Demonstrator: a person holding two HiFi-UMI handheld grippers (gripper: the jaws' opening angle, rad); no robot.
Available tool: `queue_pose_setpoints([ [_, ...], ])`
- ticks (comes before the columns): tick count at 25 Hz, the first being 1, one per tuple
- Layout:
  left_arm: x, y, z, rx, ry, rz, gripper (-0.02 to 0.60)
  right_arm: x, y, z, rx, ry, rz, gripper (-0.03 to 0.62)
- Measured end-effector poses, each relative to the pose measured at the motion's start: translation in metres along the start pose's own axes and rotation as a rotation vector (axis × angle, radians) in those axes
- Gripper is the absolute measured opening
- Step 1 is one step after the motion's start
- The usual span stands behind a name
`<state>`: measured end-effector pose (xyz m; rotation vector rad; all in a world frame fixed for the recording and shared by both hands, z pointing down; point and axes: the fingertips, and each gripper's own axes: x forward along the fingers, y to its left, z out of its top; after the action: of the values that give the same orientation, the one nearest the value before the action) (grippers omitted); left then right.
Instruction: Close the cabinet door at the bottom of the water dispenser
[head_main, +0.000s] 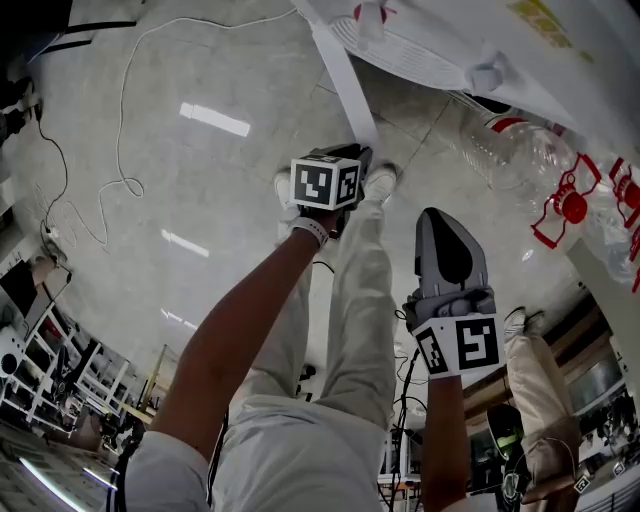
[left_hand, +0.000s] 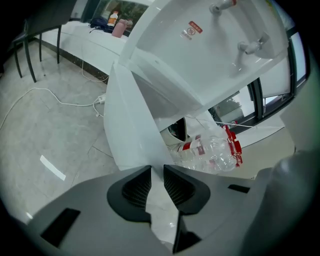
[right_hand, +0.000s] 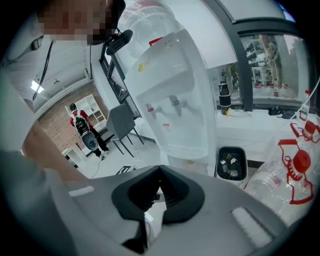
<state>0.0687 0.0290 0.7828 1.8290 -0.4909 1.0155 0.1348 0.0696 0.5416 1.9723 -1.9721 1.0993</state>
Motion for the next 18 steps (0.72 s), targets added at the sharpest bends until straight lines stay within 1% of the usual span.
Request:
queue_pose_setpoints([
  [8, 0.018, -0.022, 0.012, -0.065, -0.013, -0.025, 0.084, 0.000, -0.006, -0.003, 0.010, 0.001, 0.001, 0.010],
  [18, 0.042, -0.049, 0.033, -0.151, -0.014, -0.063, 0.081, -0.004, -0.019, -0.003, 0.020, -0.004, -0.019, 0.011],
])
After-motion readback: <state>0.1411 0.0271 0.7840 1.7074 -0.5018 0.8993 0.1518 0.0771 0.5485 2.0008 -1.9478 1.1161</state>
